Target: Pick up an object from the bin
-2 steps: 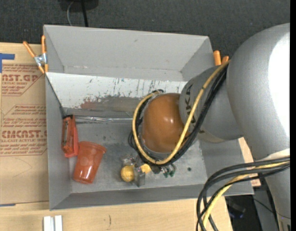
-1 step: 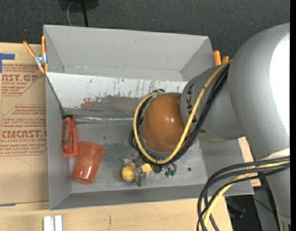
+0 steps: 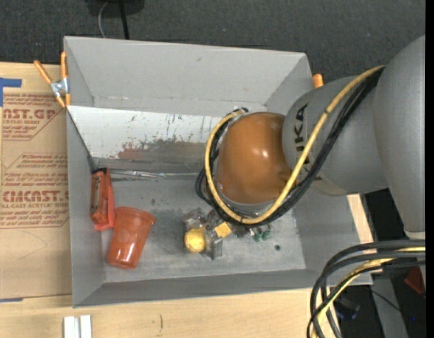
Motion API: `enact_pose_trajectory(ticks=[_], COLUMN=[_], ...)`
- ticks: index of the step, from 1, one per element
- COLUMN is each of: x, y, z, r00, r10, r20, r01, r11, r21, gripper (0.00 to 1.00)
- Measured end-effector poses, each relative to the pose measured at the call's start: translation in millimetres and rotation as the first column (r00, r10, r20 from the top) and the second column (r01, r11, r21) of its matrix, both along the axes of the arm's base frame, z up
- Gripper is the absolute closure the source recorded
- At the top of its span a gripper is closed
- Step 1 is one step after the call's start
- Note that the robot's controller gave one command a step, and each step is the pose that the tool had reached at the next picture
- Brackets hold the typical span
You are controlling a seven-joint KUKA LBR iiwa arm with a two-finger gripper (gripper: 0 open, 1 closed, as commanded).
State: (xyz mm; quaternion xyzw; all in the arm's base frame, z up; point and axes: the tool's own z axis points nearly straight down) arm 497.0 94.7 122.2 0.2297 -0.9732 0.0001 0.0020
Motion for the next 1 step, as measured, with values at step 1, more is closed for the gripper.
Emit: enact_pose_trajectory(ticks=[1], x=[-7.9], y=[-37.7], z=[120.1], r00=[0.981], r10=[-0.194], r20=[0.0], r01=[0.194], r11=[0.981], r21=[-0.001], gripper=[1.0])
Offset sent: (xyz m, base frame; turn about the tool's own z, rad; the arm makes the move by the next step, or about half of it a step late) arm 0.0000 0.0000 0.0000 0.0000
